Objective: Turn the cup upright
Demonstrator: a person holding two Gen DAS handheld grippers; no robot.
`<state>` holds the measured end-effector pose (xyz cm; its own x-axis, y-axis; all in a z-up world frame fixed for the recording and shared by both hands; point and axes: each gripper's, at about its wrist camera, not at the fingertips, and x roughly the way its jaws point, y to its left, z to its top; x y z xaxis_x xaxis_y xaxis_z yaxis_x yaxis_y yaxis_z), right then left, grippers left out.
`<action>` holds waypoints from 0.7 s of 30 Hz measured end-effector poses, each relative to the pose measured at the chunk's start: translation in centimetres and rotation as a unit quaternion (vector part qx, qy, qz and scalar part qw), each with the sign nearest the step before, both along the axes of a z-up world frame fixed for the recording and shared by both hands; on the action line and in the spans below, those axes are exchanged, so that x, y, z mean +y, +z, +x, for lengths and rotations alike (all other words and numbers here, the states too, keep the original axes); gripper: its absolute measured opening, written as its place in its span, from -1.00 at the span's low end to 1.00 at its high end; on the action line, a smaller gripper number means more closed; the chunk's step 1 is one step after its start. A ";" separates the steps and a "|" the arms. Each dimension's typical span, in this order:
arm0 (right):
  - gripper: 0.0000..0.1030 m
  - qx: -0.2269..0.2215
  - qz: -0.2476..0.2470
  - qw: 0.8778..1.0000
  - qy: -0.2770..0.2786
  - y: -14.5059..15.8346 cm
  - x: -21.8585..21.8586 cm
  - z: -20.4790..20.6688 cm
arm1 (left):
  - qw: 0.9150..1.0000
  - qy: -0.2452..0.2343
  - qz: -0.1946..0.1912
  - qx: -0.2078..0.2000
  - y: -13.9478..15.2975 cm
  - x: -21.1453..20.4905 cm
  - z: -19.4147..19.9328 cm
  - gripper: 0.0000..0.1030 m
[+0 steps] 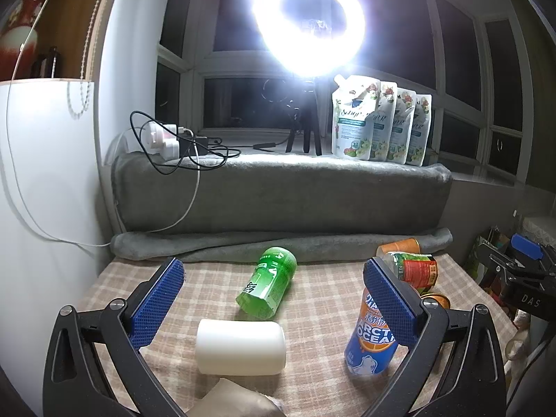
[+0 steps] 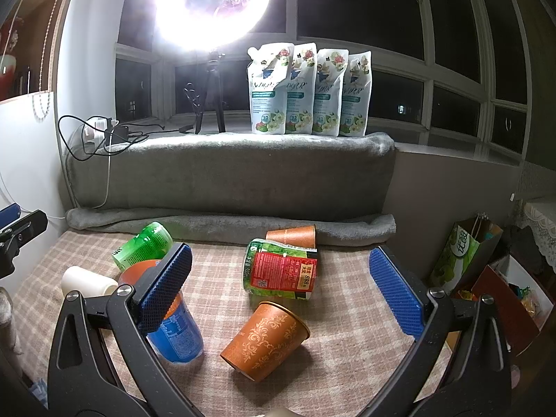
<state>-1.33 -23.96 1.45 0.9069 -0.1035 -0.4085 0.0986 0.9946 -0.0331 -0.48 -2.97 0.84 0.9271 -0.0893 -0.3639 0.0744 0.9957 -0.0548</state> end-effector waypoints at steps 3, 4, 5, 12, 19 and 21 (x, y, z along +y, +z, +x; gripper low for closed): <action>1.00 0.000 0.000 1.000 -0.001 0.0 0.0 0.0 | 1.000 0.000 0.001 0.000 0.0 0.0 0.0 1.00; 1.00 0.000 0.001 1.000 -0.001 0.0 0.0 0.0 | 1.000 -0.001 0.000 0.000 0.0 0.0 0.0 0.99; 1.00 0.000 0.001 1.000 -0.001 0.0 0.0 -0.1 | 1.000 -0.001 0.000 0.000 0.0 0.0 0.0 0.99; 1.00 0.000 -0.001 1.000 0.000 0.0 0.1 -0.1 | 1.000 -0.001 0.000 -0.001 0.1 -0.1 0.0 0.99; 1.00 0.001 0.001 1.000 0.001 0.0 0.1 0.0 | 1.000 0.000 0.001 -0.001 0.1 -0.1 0.0 0.99; 1.00 0.002 0.000 1.000 0.001 0.0 0.2 0.0 | 1.000 0.000 0.001 -0.002 0.2 -0.1 0.0 0.99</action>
<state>-1.30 -23.81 1.42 0.9058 -0.1020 -0.4113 0.0967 0.9947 -0.0338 -0.52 -3.05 1.01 0.9290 -0.0875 -0.3596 0.0737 0.9959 -0.0519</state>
